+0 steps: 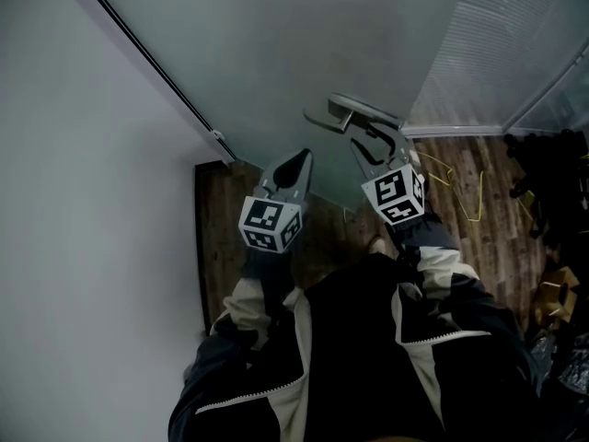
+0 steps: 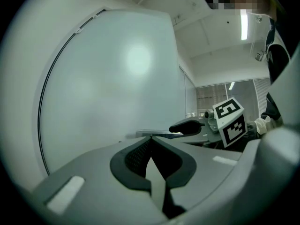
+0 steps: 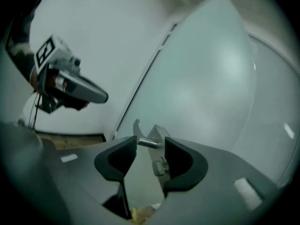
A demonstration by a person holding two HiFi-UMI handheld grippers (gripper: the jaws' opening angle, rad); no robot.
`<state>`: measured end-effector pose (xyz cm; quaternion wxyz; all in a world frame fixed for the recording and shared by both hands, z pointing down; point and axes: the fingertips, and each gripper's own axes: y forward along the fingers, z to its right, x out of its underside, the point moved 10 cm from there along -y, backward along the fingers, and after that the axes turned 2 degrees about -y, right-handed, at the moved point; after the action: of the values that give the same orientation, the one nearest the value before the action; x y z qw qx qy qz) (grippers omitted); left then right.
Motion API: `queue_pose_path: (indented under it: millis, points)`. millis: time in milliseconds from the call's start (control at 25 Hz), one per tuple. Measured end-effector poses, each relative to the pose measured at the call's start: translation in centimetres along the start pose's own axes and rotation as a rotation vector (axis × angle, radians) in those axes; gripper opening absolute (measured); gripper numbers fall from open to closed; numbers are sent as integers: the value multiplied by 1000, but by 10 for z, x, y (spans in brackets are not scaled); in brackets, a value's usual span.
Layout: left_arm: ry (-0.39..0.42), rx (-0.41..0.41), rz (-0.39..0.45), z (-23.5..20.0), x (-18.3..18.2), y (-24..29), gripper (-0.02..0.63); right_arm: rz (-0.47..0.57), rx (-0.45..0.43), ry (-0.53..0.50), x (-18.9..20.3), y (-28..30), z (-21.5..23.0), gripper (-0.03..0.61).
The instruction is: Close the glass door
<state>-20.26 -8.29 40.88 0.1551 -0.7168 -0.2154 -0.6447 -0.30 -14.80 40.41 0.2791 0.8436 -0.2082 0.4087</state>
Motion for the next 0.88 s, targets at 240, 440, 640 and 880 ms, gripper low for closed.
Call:
queue_pose_path:
  millis: [240, 440, 640, 880]
  points:
    - [-9, 21, -4, 0, 3, 8, 3, -193, 35, -593, -5, 45, -24, 265]
    - [-12, 17, 5, -1, 4, 9, 3, -226, 26, -662, -3, 64, -30, 252]
    - [-22, 18, 6, -8, 5, 9, 3, -257, 27, -696, 2, 76, -39, 138]
    - [-39, 10, 13, -11, 5, 9, 3, -268, 39, -687, 3, 80, -32, 149]
